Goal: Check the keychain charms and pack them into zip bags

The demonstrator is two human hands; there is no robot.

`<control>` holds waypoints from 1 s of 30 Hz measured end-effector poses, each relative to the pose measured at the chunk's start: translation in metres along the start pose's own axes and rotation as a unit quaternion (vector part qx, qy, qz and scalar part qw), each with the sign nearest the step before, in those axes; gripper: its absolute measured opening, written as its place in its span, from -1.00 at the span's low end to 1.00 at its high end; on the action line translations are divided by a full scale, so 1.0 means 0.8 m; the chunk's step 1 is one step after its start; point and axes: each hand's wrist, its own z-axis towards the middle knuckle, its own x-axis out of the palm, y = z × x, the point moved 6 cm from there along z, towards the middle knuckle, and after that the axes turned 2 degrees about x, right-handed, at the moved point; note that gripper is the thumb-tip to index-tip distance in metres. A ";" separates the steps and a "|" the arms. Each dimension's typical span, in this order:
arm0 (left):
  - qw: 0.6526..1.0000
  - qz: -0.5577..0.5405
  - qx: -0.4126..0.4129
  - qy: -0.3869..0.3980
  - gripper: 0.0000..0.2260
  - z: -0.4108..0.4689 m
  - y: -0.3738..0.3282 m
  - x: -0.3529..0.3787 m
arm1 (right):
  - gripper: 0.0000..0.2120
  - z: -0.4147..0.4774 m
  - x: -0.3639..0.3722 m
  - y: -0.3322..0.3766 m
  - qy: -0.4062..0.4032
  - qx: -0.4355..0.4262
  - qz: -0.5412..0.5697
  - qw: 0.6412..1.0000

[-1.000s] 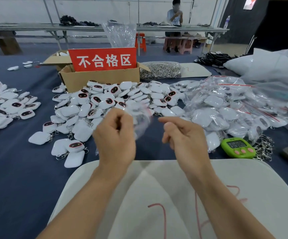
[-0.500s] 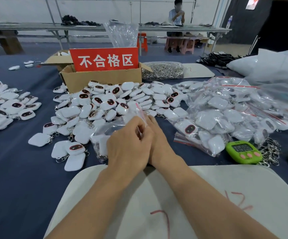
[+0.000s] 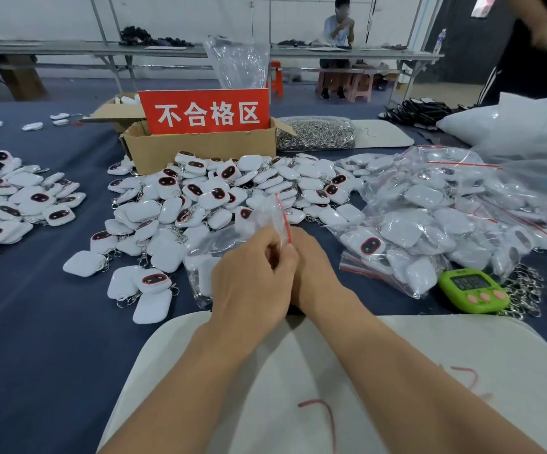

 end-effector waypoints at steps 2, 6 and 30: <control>1.000 0.004 -0.021 0.000 -0.72 0.003 0.008 0.000 | -0.79 -0.010 -0.010 -0.016 0.002 0.062 0.007 0.998; 0.996 0.064 -0.049 0.029 -0.74 0.006 0.016 0.004 | -0.81 -0.046 -0.029 -0.041 -0.009 0.077 0.096 0.992; 0.906 -0.377 -0.068 0.179 -0.74 -0.015 -0.036 0.025 | -0.89 -0.094 -0.067 -0.076 -0.052 0.282 0.547 0.786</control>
